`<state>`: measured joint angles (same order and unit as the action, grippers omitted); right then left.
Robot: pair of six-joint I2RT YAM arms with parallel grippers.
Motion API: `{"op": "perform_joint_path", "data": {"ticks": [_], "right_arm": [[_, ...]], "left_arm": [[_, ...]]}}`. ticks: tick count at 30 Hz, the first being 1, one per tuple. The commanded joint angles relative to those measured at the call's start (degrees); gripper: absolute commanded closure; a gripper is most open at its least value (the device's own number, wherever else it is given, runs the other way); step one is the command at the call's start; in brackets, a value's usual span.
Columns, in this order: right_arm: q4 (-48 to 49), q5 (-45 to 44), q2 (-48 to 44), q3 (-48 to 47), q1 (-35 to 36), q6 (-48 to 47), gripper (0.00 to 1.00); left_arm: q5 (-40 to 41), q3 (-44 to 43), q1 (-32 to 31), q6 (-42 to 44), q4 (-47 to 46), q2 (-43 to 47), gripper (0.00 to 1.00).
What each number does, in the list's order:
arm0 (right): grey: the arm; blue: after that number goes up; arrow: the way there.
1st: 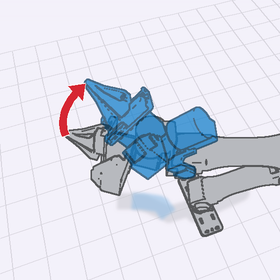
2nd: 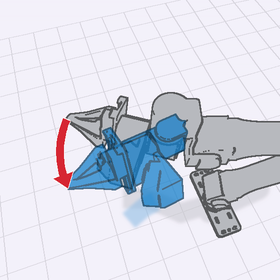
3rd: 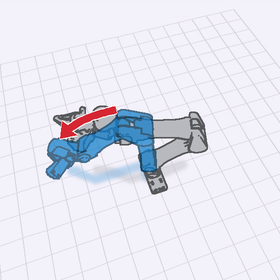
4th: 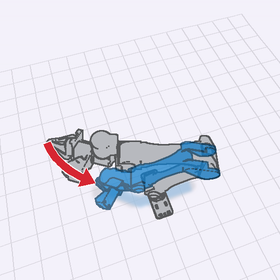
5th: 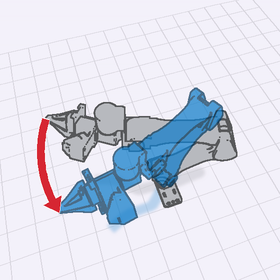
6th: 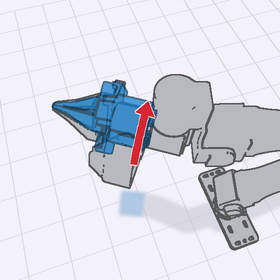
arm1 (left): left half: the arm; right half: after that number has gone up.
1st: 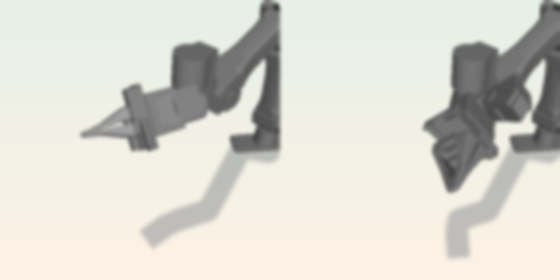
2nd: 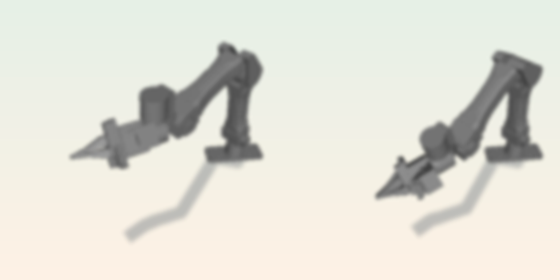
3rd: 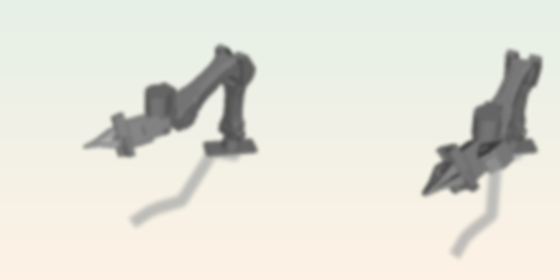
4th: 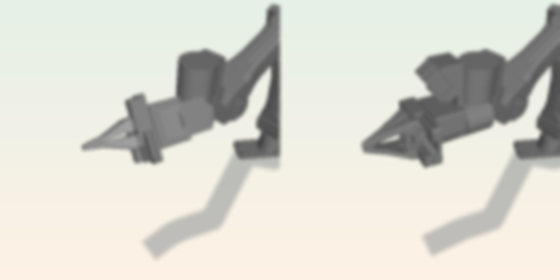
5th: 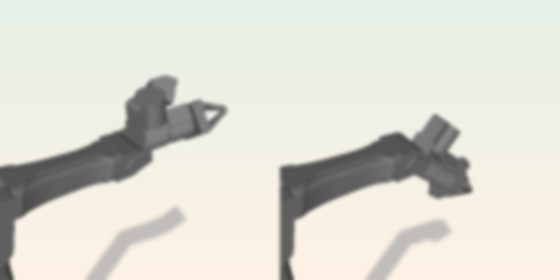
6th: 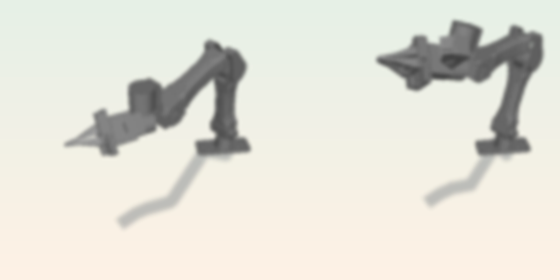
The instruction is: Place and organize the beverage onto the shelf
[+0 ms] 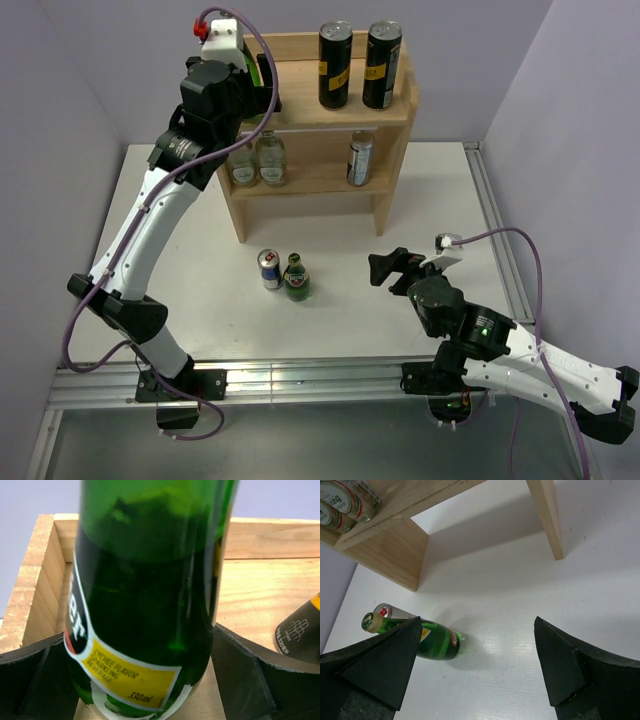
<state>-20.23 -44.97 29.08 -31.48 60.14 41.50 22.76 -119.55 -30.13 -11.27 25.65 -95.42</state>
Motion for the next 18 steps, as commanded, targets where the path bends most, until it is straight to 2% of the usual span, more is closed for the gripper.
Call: {"op": "perform_joint_path", "data": {"ticks": [1, 18], "right_arm": [[0.72, -1.26, -0.69, 0.28, 0.24, 1.22, 0.0], [-0.6, -1.0, -2.45, 0.81, 0.24, 2.19, 0.0]], "left_arm": [[5.71, 0.89, 0.25, 1.42, 1.86, 1.81, 0.01], [8.53, 8.1, -2.65, -2.53, 8.8, 13.32, 0.01]]}}
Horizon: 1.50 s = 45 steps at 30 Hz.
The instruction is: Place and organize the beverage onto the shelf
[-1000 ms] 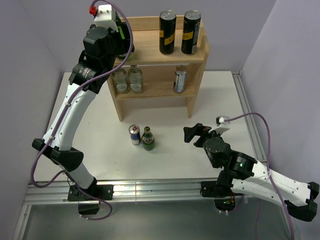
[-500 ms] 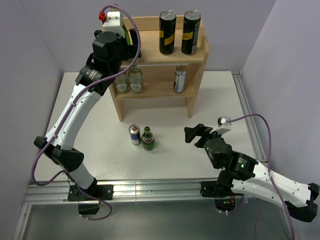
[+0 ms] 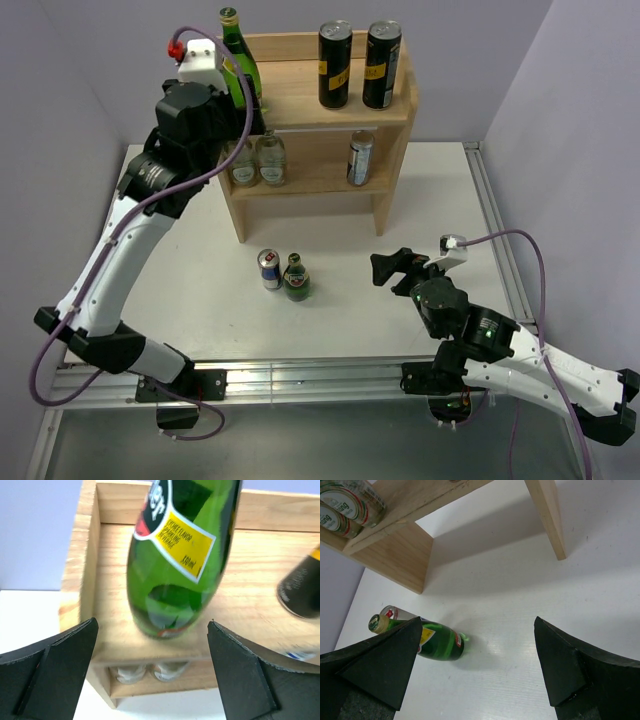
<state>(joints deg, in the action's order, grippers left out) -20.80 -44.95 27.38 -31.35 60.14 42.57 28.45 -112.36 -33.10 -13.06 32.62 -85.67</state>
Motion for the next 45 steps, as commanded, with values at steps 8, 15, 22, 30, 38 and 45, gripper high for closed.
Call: {"op": "perform_joint_path", "data": {"ticks": [8, 15, 22, 30, 38, 45], "right_arm": [[-0.82, -0.67, -0.74, 0.77, 0.33, 1.99, 0.0], [-0.39, -0.84, -0.13, 1.82, 0.33, 2.52, 0.0], [-0.21, -1.02, 1.98, 1.73, 0.33, 3.05, 0.0], [-0.73, -1.37, 2.07, 2.35, 0.33, 4.19, 0.0], [-2.32, -1.81, 0.57, 2.61, 0.33, 4.54, 0.0], [-1.79, -1.98, 0.84, 3.32, 0.33, 4.89, 0.0]], "left_arm": [[-4.62, 9.6, -0.91, -6.96, 8.06, 12.97, 0.01], [-13.77, 38.49, -11.7, -19.0, 3.24, 32.57, 0.01], [-7.46, 63.45, -29.35, -32.9, -1.15, 43.12, 0.01], [4.94, 80.43, -41.77, -36.43, -24.84, 35.84, 0.01], [17.77, 85.56, -43.63, -32.65, -45.27, 21.0, 0.01], [23.76, 81.6, -41.96, -31.15, -52.74, 7.98, 0.01]]}}
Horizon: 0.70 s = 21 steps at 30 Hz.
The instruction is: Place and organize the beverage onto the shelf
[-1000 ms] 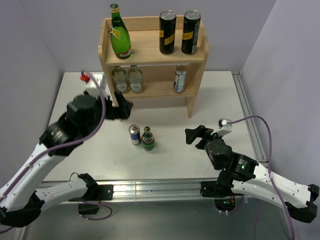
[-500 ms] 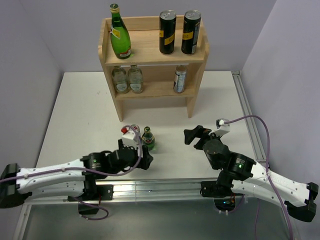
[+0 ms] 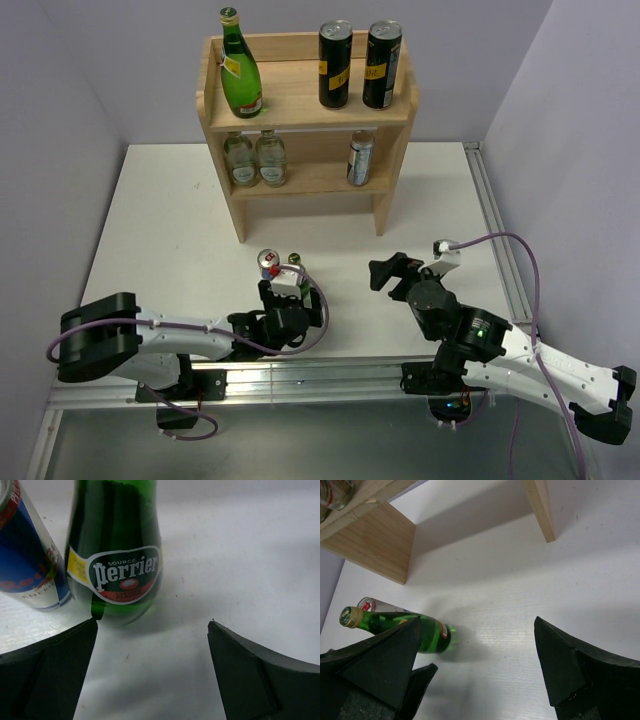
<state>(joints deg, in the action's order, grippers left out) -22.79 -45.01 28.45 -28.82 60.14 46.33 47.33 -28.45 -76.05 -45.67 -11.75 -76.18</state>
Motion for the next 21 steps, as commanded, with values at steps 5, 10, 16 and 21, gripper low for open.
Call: {"op": "perform_joint_path", "data": {"ticks": [5, 10, 16, 21], "right_arm": [[0.02, -2.27, -0.67, 1.22, 0.24, 0.79, 0.0], [0.28, -2.53, -1.11, 1.57, 0.24, 0.52, 0.0], [1.08, -2.54, -0.85, 2.01, 0.24, 0.34, 0.0], [1.08, -2.97, -0.59, 2.1, 0.24, 0.08, 0.0]], "left_arm": [[3.48, -3.02, 5.99, 4.09, -13.2, -5.46, 0.01], [1.36, -4.42, 9.95, 6.9, -15.58, -9.06, 0.01], [-0.04, -6.53, 11.36, 8.93, -18.13, -13.72, 0.01], [-1.19, -8.11, 12.07, 9.55, -18.92, -17.06, 0.01]]}}
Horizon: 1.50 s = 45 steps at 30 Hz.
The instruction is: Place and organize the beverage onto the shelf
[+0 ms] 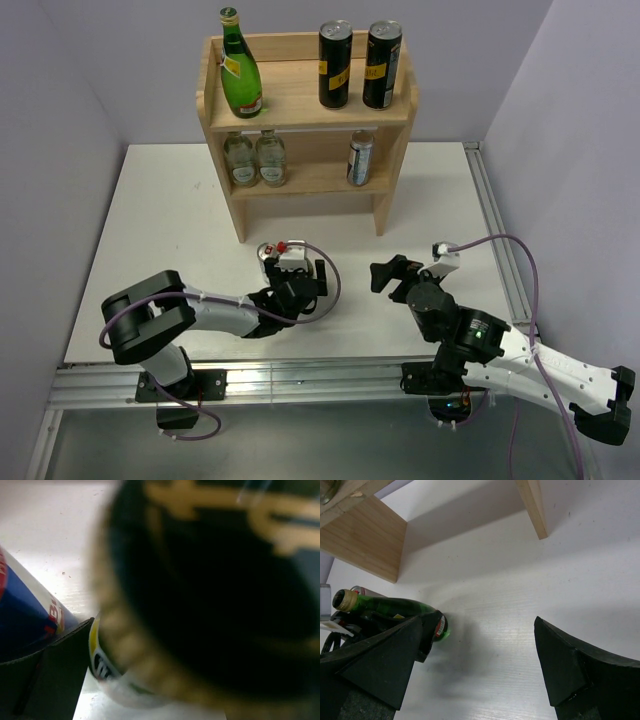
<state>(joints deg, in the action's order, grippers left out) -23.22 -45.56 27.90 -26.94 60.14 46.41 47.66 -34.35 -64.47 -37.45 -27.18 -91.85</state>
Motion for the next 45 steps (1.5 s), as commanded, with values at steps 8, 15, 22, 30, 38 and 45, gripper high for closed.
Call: {"op": "perform_joint_path", "data": {"ticks": [8, 15, 22, 30, 38, 45], "right_arm": [[1.16, -2.87, -1.18, 0.83, 0.24, -0.18, 0.0], [0.55, -2.78, -2.32, 1.01, 0.24, -0.44, 0.0], [-0.07, -2.78, -3.9, 1.27, 0.24, -0.54, 0.02], [-0.33, -2.78, -4.26, 1.19, 0.33, -0.27, 0.02], [0.9, -2.16, -3.82, 1.71, 0.24, -0.09, 0.02], [1.51, -1.9, -3.82, 1.71, 0.33, -0.09, 0.03]], "left_arm": [[-0.9, -2.92, 1.18, 2.29, -5.95, -5.53, 0.01], [-0.02, -6.25, 3.03, 2.91, -4.02, -9.21, 0.07], [1.82, -8.72, 3.12, 0.89, 2.02, -9.4, 0.73], [2.88, -13.18, 1.11, -3.07, 18.98, -1.86, 1.0], [0.85, -34.43, 0.57, 0.8, 45.79, 8.87, 1.0], [2.97, -55.17, 1.27, 12.13, 52.84, 12.4, 1.0]]}}
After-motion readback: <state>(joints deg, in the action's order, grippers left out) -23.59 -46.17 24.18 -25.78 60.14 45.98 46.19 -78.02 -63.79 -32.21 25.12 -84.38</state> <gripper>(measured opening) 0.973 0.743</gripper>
